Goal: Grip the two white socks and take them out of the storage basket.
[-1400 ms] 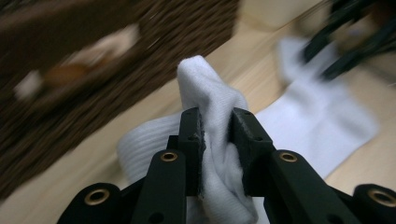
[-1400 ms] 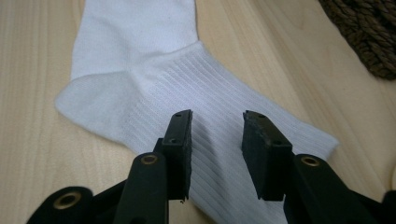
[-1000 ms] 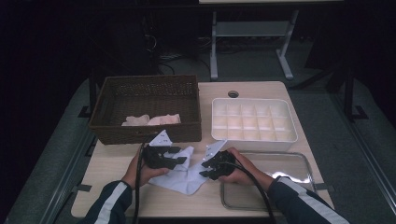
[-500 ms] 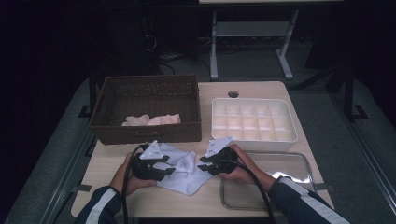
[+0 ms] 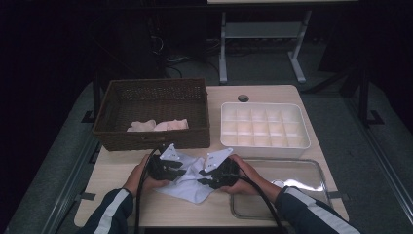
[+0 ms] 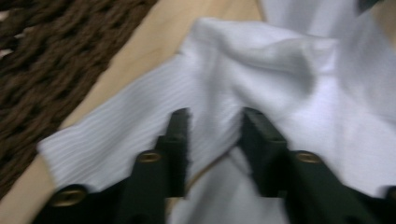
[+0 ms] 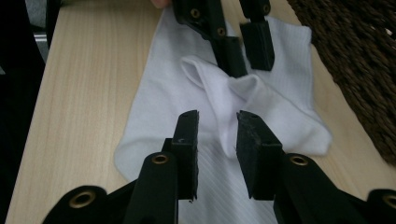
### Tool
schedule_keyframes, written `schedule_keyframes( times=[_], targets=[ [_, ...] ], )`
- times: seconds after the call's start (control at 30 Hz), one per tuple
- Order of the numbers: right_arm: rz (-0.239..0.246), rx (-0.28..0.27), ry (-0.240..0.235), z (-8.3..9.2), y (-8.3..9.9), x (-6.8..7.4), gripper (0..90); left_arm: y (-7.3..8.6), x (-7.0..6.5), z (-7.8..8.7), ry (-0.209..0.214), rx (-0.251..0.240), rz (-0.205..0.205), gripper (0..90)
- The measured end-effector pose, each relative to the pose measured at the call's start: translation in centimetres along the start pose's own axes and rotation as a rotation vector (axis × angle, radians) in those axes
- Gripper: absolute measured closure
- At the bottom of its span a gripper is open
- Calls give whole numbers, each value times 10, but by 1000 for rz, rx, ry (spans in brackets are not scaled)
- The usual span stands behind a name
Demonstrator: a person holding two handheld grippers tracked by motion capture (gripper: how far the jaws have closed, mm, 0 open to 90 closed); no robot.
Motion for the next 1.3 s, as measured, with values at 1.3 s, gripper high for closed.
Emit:
schedule_keyframes(
  times=[1.3],
  targets=[
    [-181,-54,175,40,-3,-49,886,-9,4,41,-6,-105,9,850]
  ],
)
Point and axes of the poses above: each handheld gripper's, and its own axes: z roughly backward along the jaws, y roughly out of its underside, x roughly to its left, the point moved 9 cm from there along -z, roughly forward along the jaws, and after that the axes turned 3 degrees about z, right-handed, at the moved point
